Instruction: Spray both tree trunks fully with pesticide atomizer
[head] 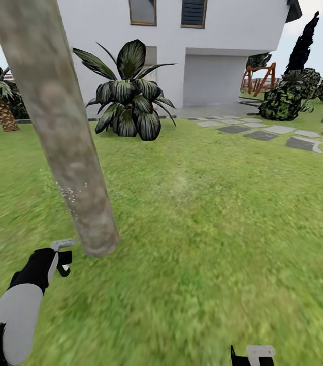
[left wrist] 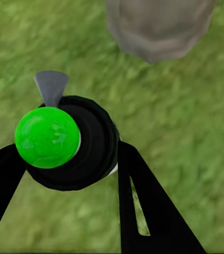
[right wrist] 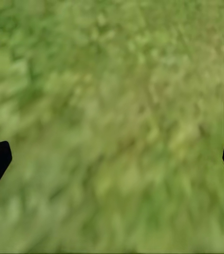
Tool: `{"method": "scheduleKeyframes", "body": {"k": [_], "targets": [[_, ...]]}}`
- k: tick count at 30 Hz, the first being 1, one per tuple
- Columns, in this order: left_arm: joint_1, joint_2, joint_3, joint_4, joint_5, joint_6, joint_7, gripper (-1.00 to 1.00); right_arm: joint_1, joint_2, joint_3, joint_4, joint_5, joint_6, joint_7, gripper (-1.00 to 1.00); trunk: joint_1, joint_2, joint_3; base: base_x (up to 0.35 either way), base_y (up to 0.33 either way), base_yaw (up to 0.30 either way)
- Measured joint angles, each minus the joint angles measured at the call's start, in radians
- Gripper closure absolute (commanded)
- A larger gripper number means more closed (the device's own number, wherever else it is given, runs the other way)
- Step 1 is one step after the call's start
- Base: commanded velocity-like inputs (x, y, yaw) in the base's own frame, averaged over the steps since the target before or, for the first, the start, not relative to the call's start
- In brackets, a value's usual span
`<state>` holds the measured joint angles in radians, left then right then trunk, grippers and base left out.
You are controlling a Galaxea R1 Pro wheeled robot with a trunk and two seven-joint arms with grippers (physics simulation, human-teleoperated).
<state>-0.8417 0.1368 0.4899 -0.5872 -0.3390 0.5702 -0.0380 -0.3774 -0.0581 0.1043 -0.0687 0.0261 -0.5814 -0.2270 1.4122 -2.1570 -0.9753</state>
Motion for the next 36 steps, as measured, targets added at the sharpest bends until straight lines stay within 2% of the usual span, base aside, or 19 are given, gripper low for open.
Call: {"method": "scheduleKeyframes", "body": {"k": [2, 11, 17, 19, 21, 23, 30, 36], "targets": [[0.0, -0.009, 0.001, 0.001, -0.002, -0.001, 0.001, 1.0, 0.0, 0.0, 0.0, 0.001, 0.001, 0.0, 0.0, -1.0, 0.0, 0.0, 0.0, 0.178, -0.23, 0.0], [0.0, -0.006, 0.003, 0.001, -0.001, -0.001, 0.001, 1.0, 0.0, 0.001, 0.0, 0.0, 0.0, 0.0, 0.0, -1.0, 0.0, 0.0, 0.0, 0.252, -0.177, 0.0], [0.0, -0.001, 0.004, 0.001, -0.001, 0.001, 0.0, 1.0, 0.0, 0.003, 0.0, 0.0, 0.0, 0.0, 0.0, -1.0, 0.0, 0.0, 0.0, 0.109, -0.257, 0.011], [0.0, 0.0, 0.01, 0.001, -0.001, 0.001, 0.0, 1.0, 0.0, 0.004, 0.0, 0.0, 0.0, 0.0, 0.0, -1.0, 0.0, 0.0, 0.0, 0.089, -0.269, 0.184], [0.0, 0.0, 0.044, 0.001, -0.002, 0.001, 0.0, 1.0, 0.0, 0.004, 0.0, 0.0, 0.0, 0.0, 0.0, -1.0, 0.0, 0.0, 0.0, 0.091, -0.269, 0.263], [0.0, 0.0, 0.055, 0.001, -0.001, 0.0, 0.0, 1.0, 0.0, 0.004, 0.0, 0.0, 0.0, 0.0, 0.0, -1.0, 0.0, 0.0, 0.0, 0.092, -0.269, 0.273], [0.0, 0.001, 0.059, 0.001, -0.001, -0.018, 0.0, 1.0, 0.0, 0.004, 0.0, 0.0, 0.0, 0.0, 0.0, -1.0, 0.0, 0.0, 0.0, 0.167, -0.242, 0.275], [0.0, 0.001, 0.059, 0.001, -0.001, -0.027, 0.0, 1.0, 0.0, 0.004, 0.0, 0.0, 0.0, 0.0, 0.001, -1.0, 0.0, 0.0, 0.0, 0.207, -0.216, 0.048]]}}
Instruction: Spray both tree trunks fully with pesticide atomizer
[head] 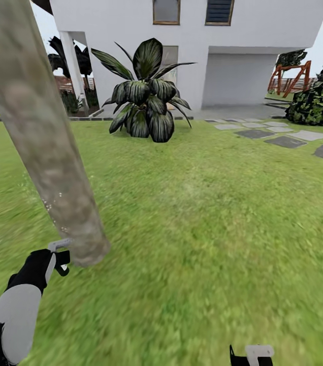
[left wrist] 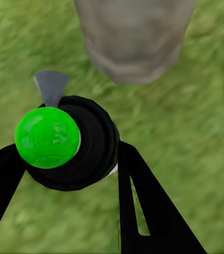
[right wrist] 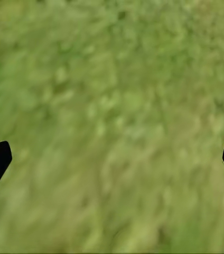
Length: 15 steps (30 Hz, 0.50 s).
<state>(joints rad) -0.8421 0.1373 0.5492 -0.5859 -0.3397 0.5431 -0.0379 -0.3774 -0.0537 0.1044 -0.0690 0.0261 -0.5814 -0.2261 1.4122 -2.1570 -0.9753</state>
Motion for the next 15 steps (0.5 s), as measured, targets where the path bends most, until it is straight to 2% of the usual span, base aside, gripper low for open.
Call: {"method": "scheduleKeyframes", "body": {"k": [8, 15], "targets": [[0.0, -0.001, 0.0, 0.0, -0.001, 0.0, 0.0, 1.0, 0.0, 0.0, 0.0, 0.0, 0.0, 0.0, 0.0, -1.0, 0.0, 0.0, 0.0, 0.106, -0.261, 0.01], [0.001, -0.007, -0.001, 0.002, 0.003, -0.002, -0.002, 1.0, 0.0, 0.0, 0.0, 0.0, 0.0, 0.0, 0.0, -1.0, 0.0, 0.0, 0.0, 0.06, -0.268, 0.216]]}}
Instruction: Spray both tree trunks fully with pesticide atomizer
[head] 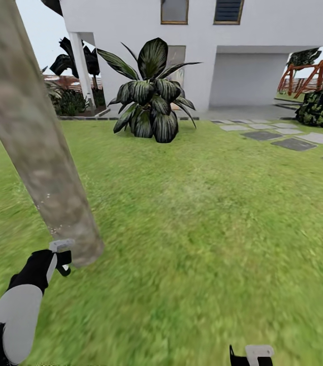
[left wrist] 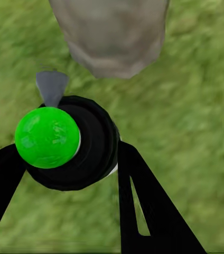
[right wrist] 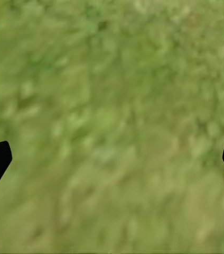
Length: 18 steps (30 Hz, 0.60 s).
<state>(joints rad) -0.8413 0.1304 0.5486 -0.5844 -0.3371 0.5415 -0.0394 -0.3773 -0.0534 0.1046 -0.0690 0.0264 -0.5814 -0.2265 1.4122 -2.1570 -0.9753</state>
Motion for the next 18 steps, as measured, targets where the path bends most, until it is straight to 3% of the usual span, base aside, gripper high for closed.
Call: {"method": "scheduleKeyframes", "body": {"k": [8, 14, 16, 18], "targets": [[-0.016, -0.002, -0.01, 0.013, -0.006, -0.017, 0.0, 1.0, 0.0, 0.0, 0.0, 0.0, 0.0, 0.0, 0.0, -1.0, 0.0, 0.0, 0.0, 0.032, -0.04, 0.253], [-0.063, -0.003, -0.013, 0.016, -0.005, -0.005, 0.0, 1.0, 0.0, -0.001, 0.0, 0.0, 0.0, 0.0, 0.001, -1.0, 0.0, 0.0, 0.0, 0.0, 0.0, 0.039], [-0.094, 0.006, -0.025, 0.019, -0.009, 0.006, -0.002, 1.0, 0.0, -0.003, 0.0, 0.0, 0.0, 0.0, 0.001, -1.0, 0.0, 0.0, 0.0, 0.0, 0.0, 0.001], [-0.102, 0.05, -0.045, 0.013, -0.017, 0.062, -0.021, 1.0, 0.0, -0.003, 0.0, 0.0, 0.001, 0.0, 0.001, -1.0, 0.0, 0.0, 0.0, 0.0, 0.0, 0.0]]}}
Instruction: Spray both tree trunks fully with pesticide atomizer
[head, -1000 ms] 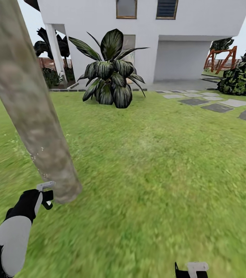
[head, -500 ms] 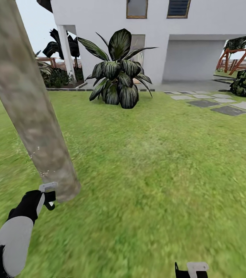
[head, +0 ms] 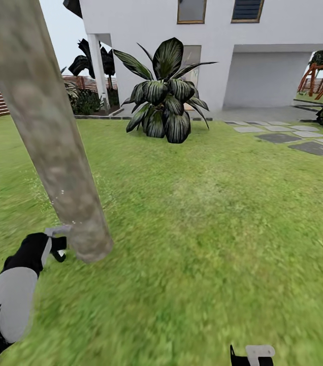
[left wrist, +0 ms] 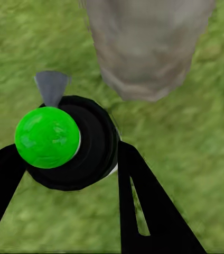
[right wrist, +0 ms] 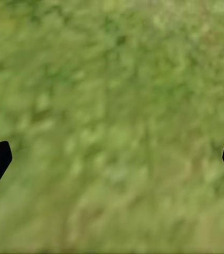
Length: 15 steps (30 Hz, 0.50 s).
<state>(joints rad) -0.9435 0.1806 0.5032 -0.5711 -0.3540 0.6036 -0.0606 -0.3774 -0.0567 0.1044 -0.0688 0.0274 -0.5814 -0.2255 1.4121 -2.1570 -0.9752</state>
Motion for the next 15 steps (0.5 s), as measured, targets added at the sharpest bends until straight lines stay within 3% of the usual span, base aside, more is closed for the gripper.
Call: {"method": "scheduleKeyframes", "body": {"k": [1, 3, 5, 8, 10, 11, 12, 13, 15], "targets": [[-0.001, 0.014, -0.003, 0.0, 0.004, 0.009, -0.031, 1.0, 0.0, 0.0, 0.0, 0.0, 0.0, 0.0, 0.0, -1.0, 0.0, 0.0, 0.0, 0.0, 0.0, 0.0], [-0.001, 0.017, -0.047, -0.003, 0.012, 0.018, -0.095, 1.0, 0.0, 0.0, 0.0, 0.0, 0.0, 0.0, 0.0, -1.0, 0.0, 0.0, 0.0, 0.0, 0.0, 0.0], [-0.005, 0.004, -0.089, -0.007, 0.015, 0.022, -0.106, 1.0, 0.0, -0.001, 0.0, 0.0, 0.0, 0.0, 0.0, -1.0, 0.0, 0.0, 0.0, 0.0, 0.0, 0.0], [-0.033, 0.008, -0.105, -0.007, 0.008, 0.036, -0.109, 1.0, 0.0, -0.002, 0.0, 0.0, -0.001, 0.0, 0.0, -1.0, 0.0, 0.0, 0.0, 0.0, 0.0, 0.0], [-0.055, 0.023, -0.107, -0.007, 0.002, 0.043, -0.11, 1.0, 0.0, -0.002, 0.0, 0.0, 0.0, 0.0, 0.0, -1.0, 0.0, 0.0, 0.0, 0.0, 0.0, 0.0], [-0.07, 0.056, -0.107, -0.006, 0.005, 0.061, -0.112, 1.0, 0.0, -0.002, 0.0, 0.0, 0.0, 0.0, 0.0, -1.0, 0.0, 0.0, 0.0, 0.0, 0.0, 0.0], [-0.077, 0.068, -0.107, -0.007, 0.004, 0.073, -0.112, 1.0, 0.0, -0.002, 0.0, 0.0, -0.001, 0.0, 0.0, -1.0, 0.0, 0.0, 0.0, 0.0, 0.0, 0.0], [-0.079, 0.045, -0.109, -0.007, 0.022, 0.077, -0.113, 1.0, 0.0, -0.002, 0.0, 0.0, -0.001, 0.0, 0.0, -1.0, 0.0, 0.0, 0.0, 0.0, 0.0, 0.0], [-0.082, 0.019, -0.115, -0.008, 0.015, 0.079, -0.113, 1.0, 0.0, -0.002, 0.0, 0.0, -0.001, 0.0, 0.0, -1.0, 0.0, 0.0, 0.0, 0.0, 0.0, 0.0]]}}
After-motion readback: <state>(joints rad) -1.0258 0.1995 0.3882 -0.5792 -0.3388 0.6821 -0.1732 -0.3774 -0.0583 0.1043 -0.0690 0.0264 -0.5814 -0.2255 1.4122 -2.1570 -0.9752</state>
